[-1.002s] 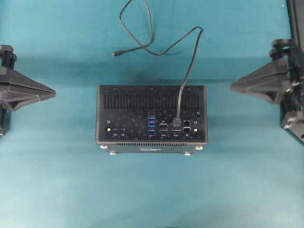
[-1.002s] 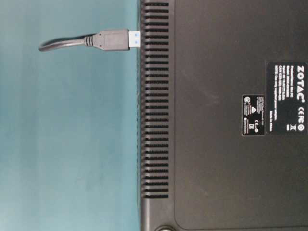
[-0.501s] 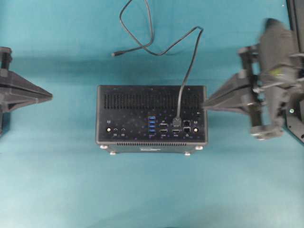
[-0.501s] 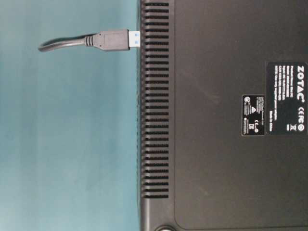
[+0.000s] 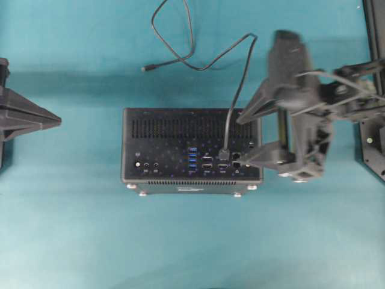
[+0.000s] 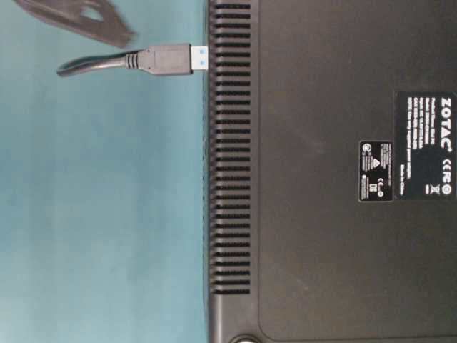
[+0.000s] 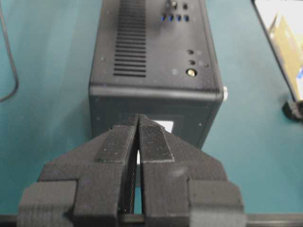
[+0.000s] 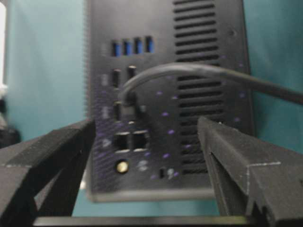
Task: Insert the USB into the PC box with both arms.
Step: 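Close the right gripper on the black USB cable near its plug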
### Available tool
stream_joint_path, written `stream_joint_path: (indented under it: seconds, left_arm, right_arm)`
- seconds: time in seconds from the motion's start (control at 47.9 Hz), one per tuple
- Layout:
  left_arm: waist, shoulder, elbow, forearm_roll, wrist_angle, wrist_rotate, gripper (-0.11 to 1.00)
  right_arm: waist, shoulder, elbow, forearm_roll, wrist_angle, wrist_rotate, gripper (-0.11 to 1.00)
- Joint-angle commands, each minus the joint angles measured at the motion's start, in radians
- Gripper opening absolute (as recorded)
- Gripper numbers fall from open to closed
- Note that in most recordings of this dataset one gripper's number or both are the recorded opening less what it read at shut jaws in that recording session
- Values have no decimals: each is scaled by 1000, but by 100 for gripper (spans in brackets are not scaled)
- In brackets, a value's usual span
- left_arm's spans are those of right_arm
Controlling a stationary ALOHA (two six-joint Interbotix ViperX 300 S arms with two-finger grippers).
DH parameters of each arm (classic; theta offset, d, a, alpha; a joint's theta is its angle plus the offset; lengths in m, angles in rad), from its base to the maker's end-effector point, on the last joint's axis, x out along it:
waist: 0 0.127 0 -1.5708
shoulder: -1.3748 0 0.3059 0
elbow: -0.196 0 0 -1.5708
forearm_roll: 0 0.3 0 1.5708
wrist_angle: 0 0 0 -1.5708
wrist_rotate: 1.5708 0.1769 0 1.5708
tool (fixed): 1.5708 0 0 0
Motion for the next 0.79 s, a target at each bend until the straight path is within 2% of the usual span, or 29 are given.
stream_joint_path:
  seconds: [0.0,0.188,0.397,0.605,0.772]
  left_arm:
    - [2,15,-35,2,0,0,0]
    - [2,9,-28,3,0,0,0]
    - [3,2,-28,3,0,-2,0]
    - [2,2,-21,3,0,-2,0]
    - [3,-8,-20,3,0,-3,0]
  right_arm:
    - [2,8,-41,-26,-2,11,88]
    - [6,37,-54,-26,-2,14,87]
    - [9,51,-51,-9,-2,14,78]
    - [18,81,-58,15,-3,14,78]
    - [23,98,-71,15,-5,14,76]
